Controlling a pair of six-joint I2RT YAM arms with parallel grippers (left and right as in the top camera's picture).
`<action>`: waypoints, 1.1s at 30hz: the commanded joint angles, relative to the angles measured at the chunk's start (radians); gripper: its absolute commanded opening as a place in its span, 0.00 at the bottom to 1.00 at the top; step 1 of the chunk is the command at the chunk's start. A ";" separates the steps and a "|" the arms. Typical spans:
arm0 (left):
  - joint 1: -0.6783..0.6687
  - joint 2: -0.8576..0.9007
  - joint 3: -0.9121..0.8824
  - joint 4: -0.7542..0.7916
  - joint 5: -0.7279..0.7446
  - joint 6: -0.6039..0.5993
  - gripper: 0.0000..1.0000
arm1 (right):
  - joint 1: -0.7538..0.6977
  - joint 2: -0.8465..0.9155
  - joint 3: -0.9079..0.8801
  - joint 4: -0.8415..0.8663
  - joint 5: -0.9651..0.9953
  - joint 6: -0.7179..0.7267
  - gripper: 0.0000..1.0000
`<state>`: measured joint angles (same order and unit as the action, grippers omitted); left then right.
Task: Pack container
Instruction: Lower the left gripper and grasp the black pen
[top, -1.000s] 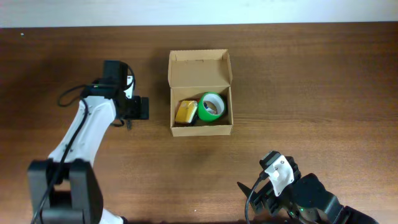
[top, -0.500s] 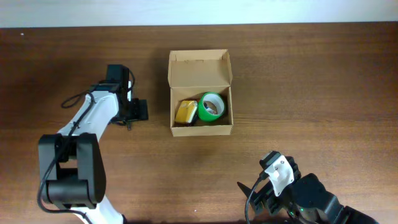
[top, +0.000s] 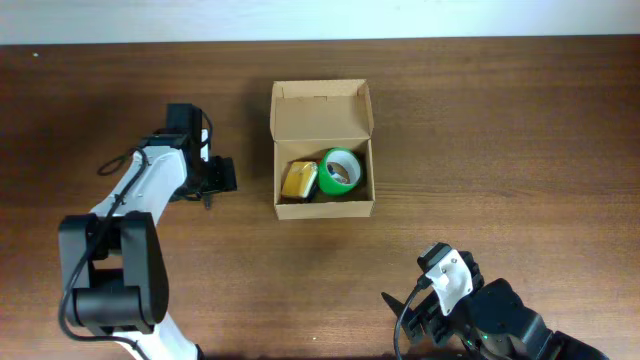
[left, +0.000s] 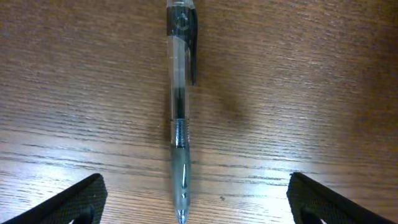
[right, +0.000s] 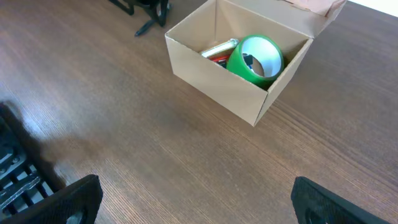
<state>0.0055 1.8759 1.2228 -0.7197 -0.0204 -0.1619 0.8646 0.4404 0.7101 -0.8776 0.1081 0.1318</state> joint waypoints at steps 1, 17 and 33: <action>0.026 0.016 0.000 -0.014 0.053 -0.010 0.92 | -0.002 -0.002 -0.002 0.003 0.009 0.008 0.99; 0.055 0.124 0.221 -0.225 0.088 0.002 0.91 | -0.002 -0.002 -0.002 0.003 0.009 0.008 0.99; 0.053 0.222 0.269 -0.277 0.085 0.047 0.77 | -0.002 -0.002 -0.002 0.003 0.009 0.008 0.99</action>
<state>0.0566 2.0907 1.4719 -1.0016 0.0563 -0.1280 0.8646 0.4404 0.7101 -0.8776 0.1078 0.1318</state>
